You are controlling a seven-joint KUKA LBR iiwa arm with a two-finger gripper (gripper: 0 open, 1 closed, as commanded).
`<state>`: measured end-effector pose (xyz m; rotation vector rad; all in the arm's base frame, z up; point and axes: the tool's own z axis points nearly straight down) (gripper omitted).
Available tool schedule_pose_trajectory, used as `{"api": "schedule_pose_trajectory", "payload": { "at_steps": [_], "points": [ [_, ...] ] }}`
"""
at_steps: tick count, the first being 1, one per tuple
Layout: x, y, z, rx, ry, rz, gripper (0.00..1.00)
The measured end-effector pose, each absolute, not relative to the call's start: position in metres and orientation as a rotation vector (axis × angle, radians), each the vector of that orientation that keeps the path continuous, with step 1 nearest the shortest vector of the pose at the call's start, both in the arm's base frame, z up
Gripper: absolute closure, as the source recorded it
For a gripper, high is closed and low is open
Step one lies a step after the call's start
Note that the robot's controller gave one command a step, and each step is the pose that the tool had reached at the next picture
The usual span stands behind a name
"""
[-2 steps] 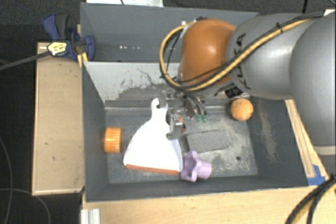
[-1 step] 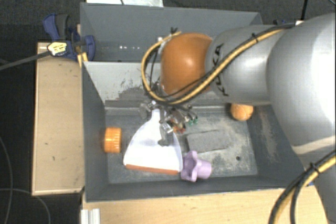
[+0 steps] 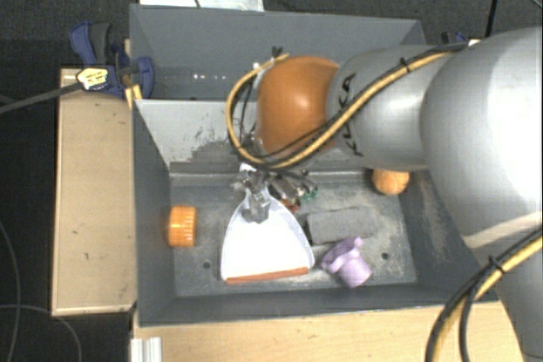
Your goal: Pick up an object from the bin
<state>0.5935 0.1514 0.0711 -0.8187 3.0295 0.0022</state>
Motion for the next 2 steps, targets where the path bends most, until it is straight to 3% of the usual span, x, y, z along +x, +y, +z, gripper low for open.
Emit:
{"api": "schedule_pose_trajectory", "payload": {
  "at_steps": [1, 2],
  "points": [
    [0.594, 0.151, 0.071, -0.815, 3.031, 0.003, 1.00],
    [0.596, 0.152, 0.139, -0.807, 3.027, 0.000, 1.00]
  ]
}}
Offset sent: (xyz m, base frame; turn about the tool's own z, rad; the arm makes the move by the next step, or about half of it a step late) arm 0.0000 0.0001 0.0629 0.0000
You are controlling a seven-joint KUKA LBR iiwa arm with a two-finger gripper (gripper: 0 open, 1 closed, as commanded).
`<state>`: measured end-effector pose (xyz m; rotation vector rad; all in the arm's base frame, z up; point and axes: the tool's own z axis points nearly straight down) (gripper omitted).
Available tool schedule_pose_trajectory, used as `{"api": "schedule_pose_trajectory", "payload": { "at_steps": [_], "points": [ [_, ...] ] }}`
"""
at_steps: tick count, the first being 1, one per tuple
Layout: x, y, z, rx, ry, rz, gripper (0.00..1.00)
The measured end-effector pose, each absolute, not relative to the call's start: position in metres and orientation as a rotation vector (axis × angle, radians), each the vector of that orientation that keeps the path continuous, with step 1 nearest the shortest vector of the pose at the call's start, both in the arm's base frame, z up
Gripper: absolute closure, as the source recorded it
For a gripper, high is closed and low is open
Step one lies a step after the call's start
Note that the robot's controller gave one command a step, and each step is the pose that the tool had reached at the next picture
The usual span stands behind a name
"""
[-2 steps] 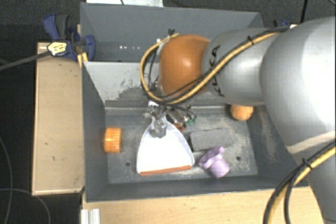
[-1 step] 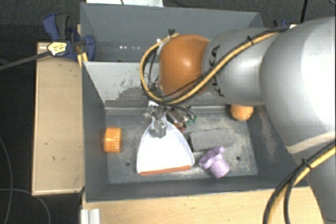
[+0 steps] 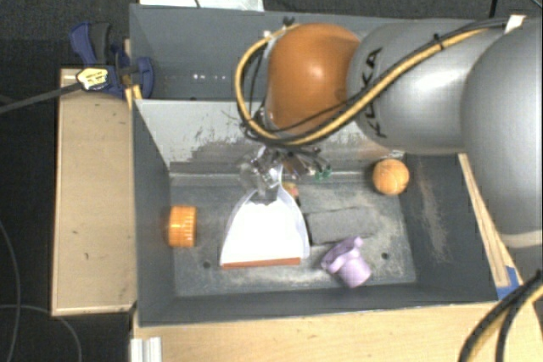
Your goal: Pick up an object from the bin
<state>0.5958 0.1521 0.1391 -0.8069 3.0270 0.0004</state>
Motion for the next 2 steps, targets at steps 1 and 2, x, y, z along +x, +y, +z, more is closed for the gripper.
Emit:
{"api": "schedule_pose_trajectory", "payload": {
  "at_steps": [1, 2],
  "points": [
    [0.595, 0.152, 0.145, -0.803, 3.032, 0.001, 1.00],
    [0.597, 0.153, 0.157, -0.797, 3.032, 0.002, 1.00]
  ]
}}
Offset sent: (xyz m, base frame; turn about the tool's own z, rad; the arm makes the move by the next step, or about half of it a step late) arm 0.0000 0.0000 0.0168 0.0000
